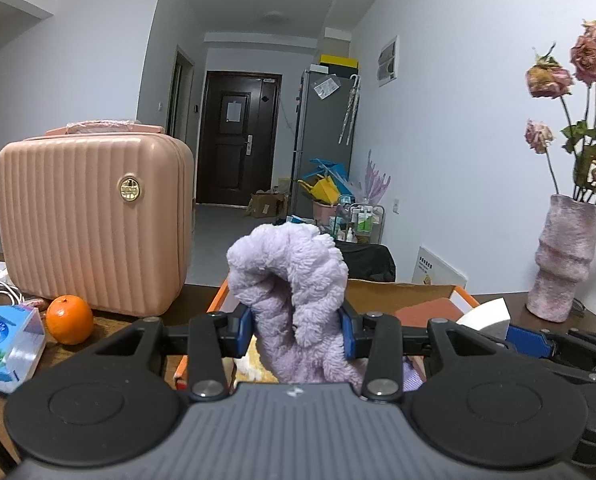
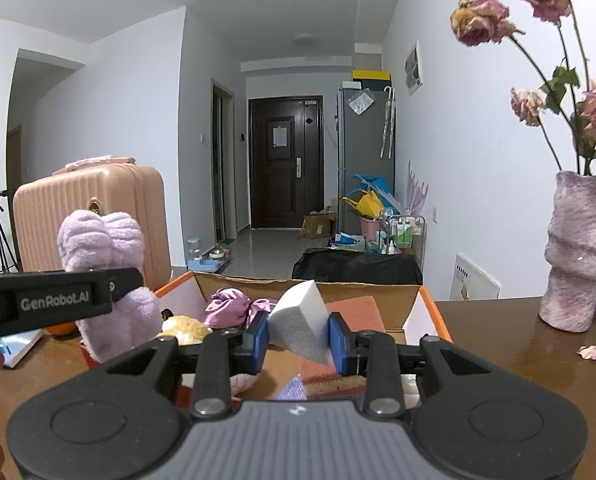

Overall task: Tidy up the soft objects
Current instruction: 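Carry the lilac headband in the left gripper over the box, then open the left gripper to drop the lilac headband into the box, then move both tools back toward the blue tissue packet and blue plush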

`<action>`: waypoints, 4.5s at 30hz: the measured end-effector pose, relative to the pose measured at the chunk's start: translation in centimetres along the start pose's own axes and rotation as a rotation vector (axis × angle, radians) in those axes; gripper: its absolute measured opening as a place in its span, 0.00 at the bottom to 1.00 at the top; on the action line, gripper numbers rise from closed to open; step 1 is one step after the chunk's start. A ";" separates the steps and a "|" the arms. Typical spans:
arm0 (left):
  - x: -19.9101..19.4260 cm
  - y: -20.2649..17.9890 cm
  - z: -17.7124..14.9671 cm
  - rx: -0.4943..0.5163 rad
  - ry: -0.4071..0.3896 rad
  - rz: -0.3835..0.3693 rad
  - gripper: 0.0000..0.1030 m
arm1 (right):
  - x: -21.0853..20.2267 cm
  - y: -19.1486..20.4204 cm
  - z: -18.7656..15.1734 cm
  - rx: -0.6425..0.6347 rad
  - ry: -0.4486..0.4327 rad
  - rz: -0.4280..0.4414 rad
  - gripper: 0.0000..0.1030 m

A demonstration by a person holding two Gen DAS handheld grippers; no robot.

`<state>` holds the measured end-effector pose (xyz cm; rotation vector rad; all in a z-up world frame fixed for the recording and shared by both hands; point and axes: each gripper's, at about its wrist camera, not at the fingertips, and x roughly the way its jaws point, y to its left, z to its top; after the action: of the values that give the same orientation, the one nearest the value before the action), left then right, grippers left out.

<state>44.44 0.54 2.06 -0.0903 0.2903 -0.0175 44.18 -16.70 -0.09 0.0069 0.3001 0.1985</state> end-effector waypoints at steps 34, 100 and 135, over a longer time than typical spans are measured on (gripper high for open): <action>8.1 0.2 0.2 0.034 0.067 0.014 0.40 | 9.5 -0.3 0.5 -0.013 0.145 -0.045 0.30; 0.8 1.9 -1.0 -0.011 0.015 0.141 1.00 | 0.4 -0.4 -1.3 -0.042 0.014 -0.118 1.00; -6.6 1.3 -4.5 0.028 0.077 0.107 1.00 | -8.3 -2.5 -5.2 -0.057 0.053 -0.120 1.00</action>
<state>36.84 1.68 -0.44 -0.0467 0.3718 0.0811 35.32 -20.85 -2.69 -0.0732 0.3463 0.0884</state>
